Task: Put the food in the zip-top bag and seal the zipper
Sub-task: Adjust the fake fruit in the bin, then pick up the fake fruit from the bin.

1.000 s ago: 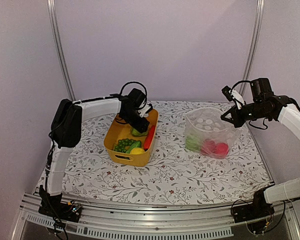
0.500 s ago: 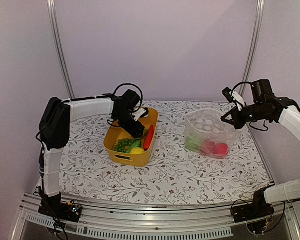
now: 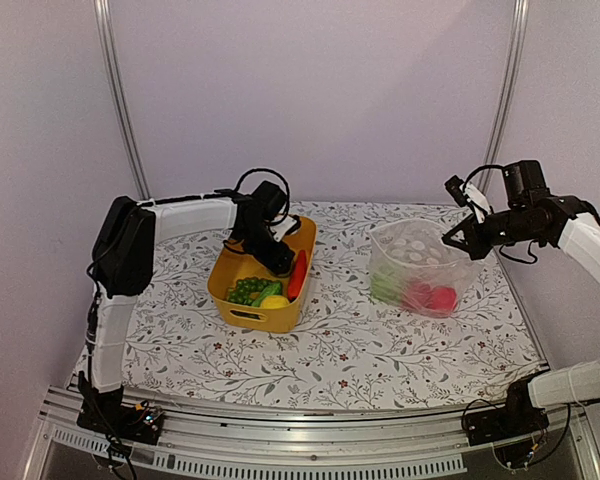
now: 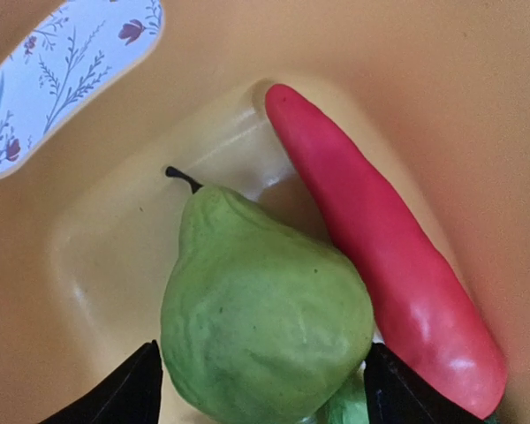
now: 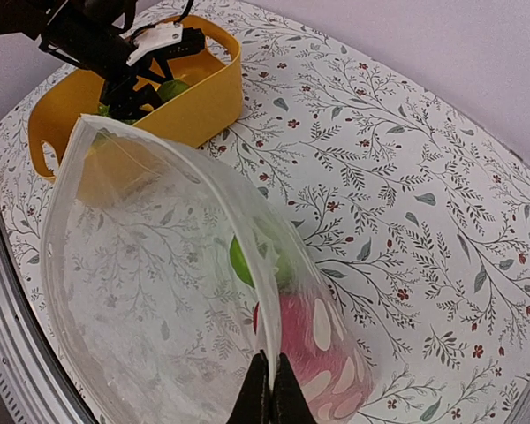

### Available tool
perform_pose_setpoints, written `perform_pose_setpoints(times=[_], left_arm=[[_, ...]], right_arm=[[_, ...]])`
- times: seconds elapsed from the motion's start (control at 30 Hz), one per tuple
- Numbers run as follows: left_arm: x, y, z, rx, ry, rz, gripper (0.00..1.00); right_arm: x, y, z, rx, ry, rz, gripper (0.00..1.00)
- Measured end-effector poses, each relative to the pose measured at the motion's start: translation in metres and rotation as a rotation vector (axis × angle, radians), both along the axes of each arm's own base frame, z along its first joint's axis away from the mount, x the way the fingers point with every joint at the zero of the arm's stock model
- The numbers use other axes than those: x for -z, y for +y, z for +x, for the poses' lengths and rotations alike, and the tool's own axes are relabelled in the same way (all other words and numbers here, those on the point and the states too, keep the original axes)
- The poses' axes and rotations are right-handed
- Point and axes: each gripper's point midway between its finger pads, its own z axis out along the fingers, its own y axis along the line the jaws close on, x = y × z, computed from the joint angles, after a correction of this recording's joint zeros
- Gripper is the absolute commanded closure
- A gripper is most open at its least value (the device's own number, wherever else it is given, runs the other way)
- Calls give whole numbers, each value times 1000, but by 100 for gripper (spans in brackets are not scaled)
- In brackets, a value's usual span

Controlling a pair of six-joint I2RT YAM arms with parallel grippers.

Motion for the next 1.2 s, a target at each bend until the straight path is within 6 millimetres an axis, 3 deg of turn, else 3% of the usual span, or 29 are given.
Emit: perform_pose_setpoints(times=[0.37,0.6,0.9,1.07,1.2], left_arm=[[8,-7,9,-170,34,-65,21],[14,-4,14,-297,35,-87,31],[15,0,15,-308,6,-98,40],[10,17,6,-315,-3,-66,44],[-12,28,2,-316,-38,-66,44]], right_arm=[[3,0,0,0,6,0,100],[5,0,1,0,14,-1,100],[5,0,1,0,13,-2,100],[5,0,1,0,12,-1,100],[5,0,1,0,11,-2,100]])
